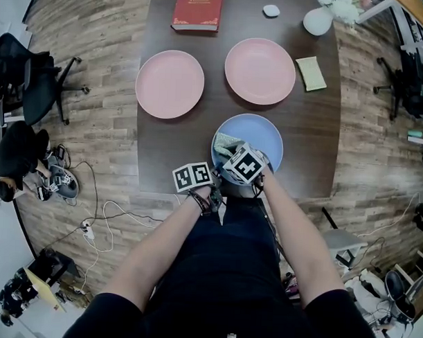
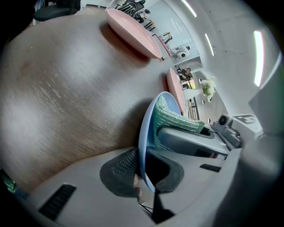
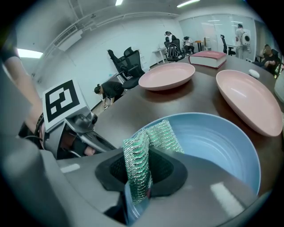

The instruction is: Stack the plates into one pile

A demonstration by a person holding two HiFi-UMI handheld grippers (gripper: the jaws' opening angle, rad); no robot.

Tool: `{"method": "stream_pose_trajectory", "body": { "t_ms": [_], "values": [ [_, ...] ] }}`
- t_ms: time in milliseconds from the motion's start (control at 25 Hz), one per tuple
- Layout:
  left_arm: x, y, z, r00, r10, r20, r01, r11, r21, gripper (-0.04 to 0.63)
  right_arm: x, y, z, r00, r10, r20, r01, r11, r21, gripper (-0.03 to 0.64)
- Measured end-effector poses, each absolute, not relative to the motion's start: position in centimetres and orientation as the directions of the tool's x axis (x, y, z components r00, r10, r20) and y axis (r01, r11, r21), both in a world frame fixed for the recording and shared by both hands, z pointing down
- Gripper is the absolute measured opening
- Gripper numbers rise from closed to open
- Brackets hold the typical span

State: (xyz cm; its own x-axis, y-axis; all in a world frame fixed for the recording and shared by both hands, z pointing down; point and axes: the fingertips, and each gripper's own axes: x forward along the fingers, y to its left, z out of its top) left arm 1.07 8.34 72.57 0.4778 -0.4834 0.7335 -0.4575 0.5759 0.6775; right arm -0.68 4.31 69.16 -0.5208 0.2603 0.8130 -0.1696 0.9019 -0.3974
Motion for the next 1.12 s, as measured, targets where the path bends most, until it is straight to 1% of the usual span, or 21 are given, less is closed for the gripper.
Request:
{"method": "stream_pose_trajectory", "body": {
  "t_ms": [400, 640, 1120],
  "values": [
    [1.1, 8.4, 72.4, 0.465, -0.488, 0.738, -0.455, 0.583, 0.673, 0.015, -1.0, 4.7, 69.1, -0.513, 0.255, 0.82, -0.172, 0.905, -0.389, 0.084],
    [0.7, 8.2, 72.5, 0.452, -0.496, 0.742, -0.435, 0.604, 0.668, 0.015, -1.0, 4.7, 68.9, -0.48, 0.236, 0.845, -0.169, 0.92, -0.353, 0.083],
    [0.7, 8.1, 72.5, 0.434, -0.5, 0.75, -0.438, 0.61, 0.66, 0.015, 2.4, 3.9, 69.0, -0.478, 0.186, 0.859, -0.182, 0.935, -0.304, 0.083]
  ]
}}
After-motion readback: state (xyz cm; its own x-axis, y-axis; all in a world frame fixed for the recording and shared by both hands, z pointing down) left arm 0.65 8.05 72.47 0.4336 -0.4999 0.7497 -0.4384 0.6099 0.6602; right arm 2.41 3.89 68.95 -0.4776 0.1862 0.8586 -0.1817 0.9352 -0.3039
